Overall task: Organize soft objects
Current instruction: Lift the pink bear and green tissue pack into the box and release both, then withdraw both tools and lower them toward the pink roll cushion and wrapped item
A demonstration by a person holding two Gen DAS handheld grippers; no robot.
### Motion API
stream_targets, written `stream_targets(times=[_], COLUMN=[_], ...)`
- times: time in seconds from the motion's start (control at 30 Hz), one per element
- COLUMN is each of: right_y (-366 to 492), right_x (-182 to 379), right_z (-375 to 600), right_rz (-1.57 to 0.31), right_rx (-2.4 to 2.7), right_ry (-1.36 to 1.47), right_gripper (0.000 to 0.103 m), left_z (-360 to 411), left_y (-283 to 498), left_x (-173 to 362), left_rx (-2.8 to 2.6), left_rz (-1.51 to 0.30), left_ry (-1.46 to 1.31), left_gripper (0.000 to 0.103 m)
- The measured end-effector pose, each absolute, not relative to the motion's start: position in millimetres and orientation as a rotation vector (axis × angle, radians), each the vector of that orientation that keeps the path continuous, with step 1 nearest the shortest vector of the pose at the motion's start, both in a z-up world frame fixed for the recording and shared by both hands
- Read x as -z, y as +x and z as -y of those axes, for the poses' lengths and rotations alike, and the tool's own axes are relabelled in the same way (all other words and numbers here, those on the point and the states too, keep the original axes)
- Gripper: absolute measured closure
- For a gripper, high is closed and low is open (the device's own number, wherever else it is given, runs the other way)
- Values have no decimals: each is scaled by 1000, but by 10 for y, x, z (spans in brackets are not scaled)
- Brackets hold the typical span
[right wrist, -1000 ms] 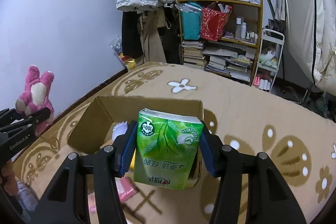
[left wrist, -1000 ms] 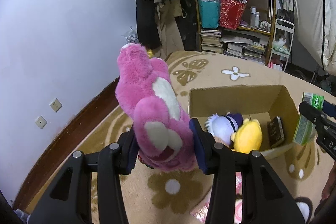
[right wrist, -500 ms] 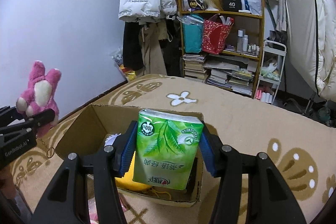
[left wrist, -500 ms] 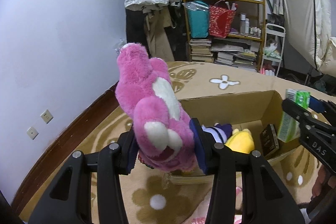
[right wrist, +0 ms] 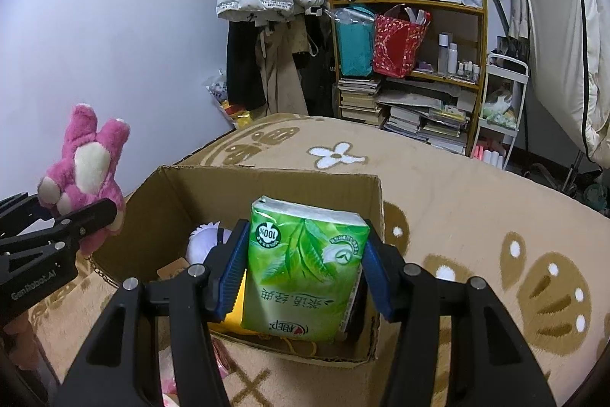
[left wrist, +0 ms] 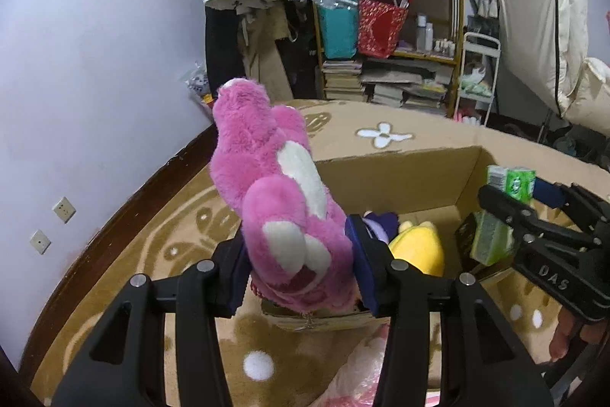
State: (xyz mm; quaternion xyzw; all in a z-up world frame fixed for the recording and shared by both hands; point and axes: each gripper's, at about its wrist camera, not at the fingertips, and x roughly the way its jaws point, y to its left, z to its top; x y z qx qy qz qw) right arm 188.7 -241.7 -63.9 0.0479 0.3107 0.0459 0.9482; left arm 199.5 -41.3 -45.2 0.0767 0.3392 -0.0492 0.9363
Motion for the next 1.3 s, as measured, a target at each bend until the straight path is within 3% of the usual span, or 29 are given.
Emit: stream_targets(times=[0.07,0.13,0.3,0.37,0.47,0.57,0.63,0.7,1.1,1.3], right_y=[1887,1881,1869,1864,1849,1836,1833,1818,1516,1309], right_x=[651,651,633,618,608,600,596,587,439,340], right_z=[2415,2416,2421,2430,2444,2469,2474,2481,2427,2364], right_rz=[-640,-639,-623,-622,-619,-626,-633,-632,-633,-643], right_rx=[-88,-81,-73,-74,-66,-61,-65,-59,-70,-51], right_ry=[96,95,103,106,108,118,118,119,146,127], right_gripper=[44,43,26,25,10,8,7,0,0,0], left_z=[396,393,389,380,370,348,313,264,38,-32], left_y=[2000,1991,1986,1992,1980,1957,1932,1899,1590,1332], left_x=[453,433,434,458,469,471,482,484,279,175], left_rx=[108,108,106,100,84,73,61,46,2,-2], left_rz=[-700,-694,-693,-703,-709,-717,-726,-733,-744,-739], left_ry=[138,130,128,128,129,128,128,125,104,112], left_gripper=[55,45,40,34,26,25,18,15,1,0])
